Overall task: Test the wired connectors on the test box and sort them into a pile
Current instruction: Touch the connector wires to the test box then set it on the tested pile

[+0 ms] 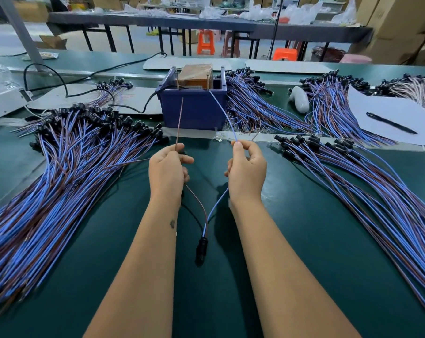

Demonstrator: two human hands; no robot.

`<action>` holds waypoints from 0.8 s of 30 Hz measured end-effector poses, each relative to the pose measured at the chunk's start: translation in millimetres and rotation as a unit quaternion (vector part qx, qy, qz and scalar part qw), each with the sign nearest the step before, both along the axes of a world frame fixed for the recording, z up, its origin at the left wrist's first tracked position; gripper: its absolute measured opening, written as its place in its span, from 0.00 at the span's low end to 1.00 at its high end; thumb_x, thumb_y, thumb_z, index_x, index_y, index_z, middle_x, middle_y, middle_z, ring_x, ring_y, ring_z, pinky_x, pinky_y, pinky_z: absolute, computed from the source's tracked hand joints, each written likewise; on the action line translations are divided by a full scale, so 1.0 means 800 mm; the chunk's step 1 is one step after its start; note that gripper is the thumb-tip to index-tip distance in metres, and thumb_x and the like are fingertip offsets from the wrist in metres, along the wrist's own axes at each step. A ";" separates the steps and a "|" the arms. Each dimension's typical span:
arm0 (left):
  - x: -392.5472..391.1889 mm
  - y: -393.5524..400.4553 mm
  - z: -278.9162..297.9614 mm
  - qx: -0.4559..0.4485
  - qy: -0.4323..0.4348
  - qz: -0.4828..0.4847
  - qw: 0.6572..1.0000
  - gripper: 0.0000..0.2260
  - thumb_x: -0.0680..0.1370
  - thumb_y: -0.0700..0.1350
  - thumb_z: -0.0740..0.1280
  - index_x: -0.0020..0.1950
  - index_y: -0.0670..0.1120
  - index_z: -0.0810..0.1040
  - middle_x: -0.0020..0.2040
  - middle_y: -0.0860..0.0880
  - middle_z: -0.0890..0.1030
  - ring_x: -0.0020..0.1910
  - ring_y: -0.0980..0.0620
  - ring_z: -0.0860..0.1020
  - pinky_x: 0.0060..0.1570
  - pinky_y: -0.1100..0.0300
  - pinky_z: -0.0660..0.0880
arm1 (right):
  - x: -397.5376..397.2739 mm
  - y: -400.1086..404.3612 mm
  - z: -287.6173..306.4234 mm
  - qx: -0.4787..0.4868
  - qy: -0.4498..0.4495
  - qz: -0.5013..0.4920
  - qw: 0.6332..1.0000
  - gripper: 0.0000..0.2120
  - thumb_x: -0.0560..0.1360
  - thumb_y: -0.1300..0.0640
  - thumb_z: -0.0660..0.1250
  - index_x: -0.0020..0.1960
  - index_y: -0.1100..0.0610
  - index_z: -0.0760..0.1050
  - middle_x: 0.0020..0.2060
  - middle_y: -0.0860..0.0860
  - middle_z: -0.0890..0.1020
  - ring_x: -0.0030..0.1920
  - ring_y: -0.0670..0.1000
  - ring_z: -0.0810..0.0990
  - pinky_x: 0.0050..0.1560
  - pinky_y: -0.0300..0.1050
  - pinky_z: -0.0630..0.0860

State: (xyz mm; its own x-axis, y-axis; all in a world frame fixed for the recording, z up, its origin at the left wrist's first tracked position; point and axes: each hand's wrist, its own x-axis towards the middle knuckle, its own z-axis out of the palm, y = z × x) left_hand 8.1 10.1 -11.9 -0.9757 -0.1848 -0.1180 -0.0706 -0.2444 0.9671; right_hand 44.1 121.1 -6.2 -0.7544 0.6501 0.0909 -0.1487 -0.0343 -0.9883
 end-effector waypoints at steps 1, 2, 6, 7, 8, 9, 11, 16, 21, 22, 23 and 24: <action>0.000 0.000 0.000 -0.002 0.004 -0.001 1.000 0.15 0.76 0.32 0.55 0.51 0.46 0.78 0.29 0.52 0.81 0.20 0.56 0.66 0.21 0.66 0.65 | -0.001 0.000 0.000 0.009 -0.002 -0.002 1.000 0.08 0.81 0.56 0.60 0.45 0.51 0.75 0.27 0.47 0.68 0.26 0.45 0.66 0.35 0.46 0.71; 0.000 -0.001 0.000 -0.007 0.008 -0.003 1.000 0.15 0.76 0.32 0.56 0.51 0.48 0.77 0.31 0.52 0.82 0.20 0.56 0.67 0.22 0.66 0.66 | -0.001 0.000 0.000 0.015 -0.004 -0.003 1.000 0.08 0.81 0.56 0.59 0.44 0.51 0.74 0.27 0.46 0.67 0.27 0.45 0.65 0.36 0.48 0.71; 0.001 -0.001 0.000 -0.017 0.024 -0.009 1.000 0.16 0.77 0.34 0.58 0.56 0.50 0.77 0.37 0.52 0.85 0.22 0.57 0.71 0.23 0.65 0.71 | -0.004 0.002 0.001 -0.036 0.000 -0.012 0.999 0.12 0.79 0.61 0.57 0.43 0.49 0.75 0.26 0.42 0.66 0.26 0.42 0.63 0.35 0.44 0.67; 0.001 -0.001 0.001 -0.017 0.029 -0.008 0.999 0.16 0.76 0.34 0.58 0.56 0.50 0.77 0.37 0.52 0.85 0.21 0.57 0.71 0.23 0.65 0.70 | -0.004 0.003 0.001 -0.048 0.002 -0.012 0.999 0.13 0.78 0.62 0.56 0.43 0.49 0.75 0.25 0.41 0.65 0.25 0.41 0.63 0.33 0.43 0.66; 0.001 -0.002 0.001 -0.017 0.035 -0.007 0.999 0.15 0.76 0.34 0.58 0.55 0.50 0.78 0.37 0.51 0.85 0.21 0.56 0.70 0.23 0.65 0.70 | -0.004 0.004 0.001 -0.053 0.004 -0.011 0.999 0.13 0.78 0.63 0.56 0.43 0.49 0.76 0.25 0.42 0.65 0.24 0.41 0.63 0.32 0.42 0.66; 0.001 -0.002 0.002 -0.017 0.040 -0.006 0.999 0.16 0.76 0.34 0.57 0.54 0.49 0.79 0.37 0.51 0.85 0.20 0.56 0.69 0.22 0.66 0.69 | -0.004 0.004 0.001 -0.054 0.005 -0.009 0.998 0.13 0.78 0.63 0.56 0.44 0.49 0.76 0.25 0.42 0.65 0.24 0.41 0.63 0.31 0.41 0.65; 0.002 -0.004 0.003 -0.019 0.048 -0.007 0.999 0.16 0.76 0.34 0.57 0.52 0.48 0.80 0.36 0.49 0.85 0.20 0.55 0.68 0.22 0.66 0.67 | -0.005 0.004 0.002 -0.047 0.007 -0.004 0.999 0.13 0.78 0.64 0.56 0.45 0.49 0.75 0.27 0.45 0.66 0.24 0.41 0.64 0.31 0.41 0.66; 0.002 -0.012 0.003 -0.015 0.053 0.006 0.998 0.17 0.73 0.33 0.56 0.47 0.46 0.82 0.31 0.51 0.82 0.19 0.55 0.65 0.21 0.66 0.65 | -0.008 0.006 0.003 -0.036 0.012 -0.001 0.999 0.13 0.78 0.63 0.57 0.45 0.48 0.76 0.29 0.47 0.67 0.25 0.43 0.63 0.33 0.44 0.67; -0.002 -0.015 0.002 -0.015 0.044 0.015 0.999 0.16 0.73 0.33 0.57 0.48 0.47 0.82 0.32 0.51 0.82 0.19 0.55 0.65 0.21 0.65 0.65 | -0.013 0.008 0.001 -0.004 0.005 0.009 1.000 0.12 0.80 0.62 0.57 0.49 0.48 0.76 0.30 0.46 0.69 0.27 0.44 0.65 0.37 0.47 0.70; -0.002 -0.015 0.001 -0.018 0.044 0.015 0.999 0.16 0.73 0.33 0.57 0.48 0.47 0.82 0.32 0.51 0.82 0.19 0.55 0.65 0.21 0.65 0.66 | -0.014 0.009 0.001 0.009 0.003 0.012 1.000 0.12 0.80 0.62 0.57 0.50 0.49 0.76 0.31 0.46 0.69 0.28 0.45 0.65 0.37 0.47 0.71; -0.002 -0.015 0.001 -0.020 0.043 0.014 0.999 0.16 0.74 0.33 0.57 0.48 0.47 0.82 0.32 0.51 0.83 0.19 0.55 0.66 0.21 0.65 0.66 | -0.014 0.009 0.001 0.020 0.002 0.013 1.000 0.11 0.80 0.62 0.57 0.51 0.49 0.76 0.31 0.46 0.70 0.28 0.45 0.66 0.37 0.47 0.71; -0.002 -0.015 0.000 -0.022 0.042 0.013 0.999 0.16 0.74 0.33 0.57 0.48 0.47 0.82 0.33 0.51 0.83 0.20 0.55 0.66 0.21 0.65 0.66 | -0.015 0.009 0.000 0.028 0.001 0.013 1.000 0.11 0.80 0.61 0.57 0.51 0.49 0.76 0.31 0.46 0.70 0.28 0.44 0.66 0.37 0.47 0.72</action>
State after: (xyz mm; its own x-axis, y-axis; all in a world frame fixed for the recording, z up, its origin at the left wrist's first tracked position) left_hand 6.1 -1.8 -11.5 -0.9767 -0.2131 -0.0275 0.0164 -0.2018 0.9793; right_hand 32.2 128.4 -6.0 -0.7707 0.6240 0.1286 -0.1506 0.0177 -0.9884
